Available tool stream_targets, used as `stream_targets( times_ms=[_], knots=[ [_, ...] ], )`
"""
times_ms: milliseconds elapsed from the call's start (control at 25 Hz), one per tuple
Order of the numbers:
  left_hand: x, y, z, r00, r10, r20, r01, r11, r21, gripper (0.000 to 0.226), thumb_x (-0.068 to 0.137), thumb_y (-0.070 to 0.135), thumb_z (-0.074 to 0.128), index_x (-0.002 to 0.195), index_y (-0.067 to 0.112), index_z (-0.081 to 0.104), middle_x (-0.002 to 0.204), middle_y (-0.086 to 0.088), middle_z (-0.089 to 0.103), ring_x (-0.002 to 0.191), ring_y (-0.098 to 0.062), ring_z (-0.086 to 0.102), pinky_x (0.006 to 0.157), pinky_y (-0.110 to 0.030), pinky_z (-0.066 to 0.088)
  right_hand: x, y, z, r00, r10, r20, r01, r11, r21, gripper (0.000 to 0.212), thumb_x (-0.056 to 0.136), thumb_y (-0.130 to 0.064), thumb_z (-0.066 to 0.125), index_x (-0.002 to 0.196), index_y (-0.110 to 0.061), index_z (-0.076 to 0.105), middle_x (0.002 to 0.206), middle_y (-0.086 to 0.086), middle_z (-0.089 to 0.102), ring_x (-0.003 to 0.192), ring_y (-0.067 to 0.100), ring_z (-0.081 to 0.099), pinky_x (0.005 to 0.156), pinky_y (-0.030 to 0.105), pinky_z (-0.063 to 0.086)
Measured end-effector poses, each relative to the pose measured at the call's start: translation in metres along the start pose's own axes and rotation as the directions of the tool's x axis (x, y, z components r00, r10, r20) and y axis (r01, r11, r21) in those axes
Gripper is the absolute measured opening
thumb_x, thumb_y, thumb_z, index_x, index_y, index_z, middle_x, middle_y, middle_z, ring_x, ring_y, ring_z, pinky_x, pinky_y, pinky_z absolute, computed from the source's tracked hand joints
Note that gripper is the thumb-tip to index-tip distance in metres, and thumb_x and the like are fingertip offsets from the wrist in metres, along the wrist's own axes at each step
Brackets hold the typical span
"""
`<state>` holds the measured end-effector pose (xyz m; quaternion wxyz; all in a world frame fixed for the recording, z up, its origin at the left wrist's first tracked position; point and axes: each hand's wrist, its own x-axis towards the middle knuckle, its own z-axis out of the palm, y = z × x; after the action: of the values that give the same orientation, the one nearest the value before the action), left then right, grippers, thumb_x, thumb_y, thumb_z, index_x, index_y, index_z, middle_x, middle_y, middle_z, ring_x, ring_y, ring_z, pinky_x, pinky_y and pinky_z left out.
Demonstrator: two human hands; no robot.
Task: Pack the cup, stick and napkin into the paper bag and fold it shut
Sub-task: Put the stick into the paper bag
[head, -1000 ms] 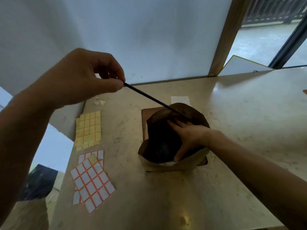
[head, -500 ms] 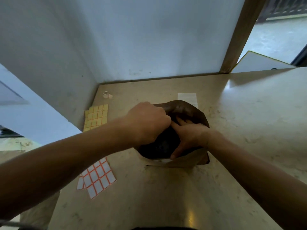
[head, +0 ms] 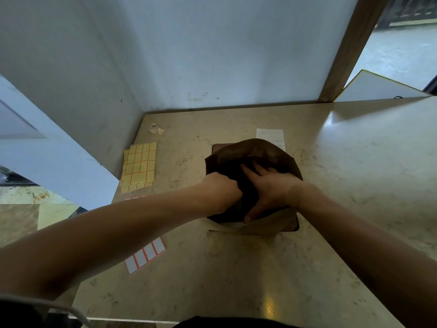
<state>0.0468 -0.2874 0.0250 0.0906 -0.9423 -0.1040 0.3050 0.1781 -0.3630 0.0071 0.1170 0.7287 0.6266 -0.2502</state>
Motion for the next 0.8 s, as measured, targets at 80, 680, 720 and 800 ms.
stream_targets(
  times_ms=[80,680,720,800],
  knots=[
    [0.004,0.003,0.001,1.0,-0.012,0.016,0.012,1.0,0.012,0.016,0.094,0.017,0.053,0.103,0.014,0.066,0.069,0.004,0.047,0.067,-0.018,0.05,0.061,-0.03,0.047,0.0,-0.001,0.0,1.0,-0.002,0.0,0.002,1.0,-0.002,0.136,0.054,-0.076,0.069,0.148,-0.032,-0.018,0.161,0.003,-0.009,0.146,0.032,0.005,0.114,0.052,0.025],
    [-0.007,-0.014,-0.022,0.993,0.112,-0.046,-0.115,0.991,-0.071,0.019,0.092,0.026,0.058,0.108,0.019,0.065,0.087,0.002,0.058,0.079,-0.019,0.061,0.069,-0.031,0.055,-0.006,-0.002,-0.004,1.0,-0.001,0.005,0.001,1.0,0.019,0.133,0.056,-0.075,0.07,0.149,-0.032,-0.015,0.161,0.001,-0.009,0.146,0.03,0.005,0.115,0.051,0.025],
    [-0.01,-0.022,-0.029,0.99,0.099,-0.097,-0.11,0.986,-0.122,0.02,0.091,0.029,0.058,0.108,0.021,0.065,0.089,0.003,0.06,0.081,-0.019,0.061,0.07,-0.032,0.056,-0.006,-0.002,-0.005,1.0,-0.003,0.006,0.003,1.0,0.024,0.133,0.055,-0.075,0.07,0.149,-0.033,-0.015,0.161,0.0,-0.008,0.146,0.03,0.006,0.114,0.051,0.026],
    [-0.01,-0.038,-0.036,0.978,0.031,-0.204,-0.069,0.981,-0.182,0.021,0.091,0.033,0.057,0.108,0.023,0.065,0.093,0.003,0.063,0.085,-0.017,0.062,0.071,-0.033,0.057,-0.007,-0.002,-0.006,1.0,-0.012,0.002,0.012,1.0,0.029,0.132,0.055,-0.075,0.07,0.148,-0.036,-0.015,0.161,-0.001,-0.006,0.146,0.03,0.006,0.114,0.051,0.027]
  ],
)
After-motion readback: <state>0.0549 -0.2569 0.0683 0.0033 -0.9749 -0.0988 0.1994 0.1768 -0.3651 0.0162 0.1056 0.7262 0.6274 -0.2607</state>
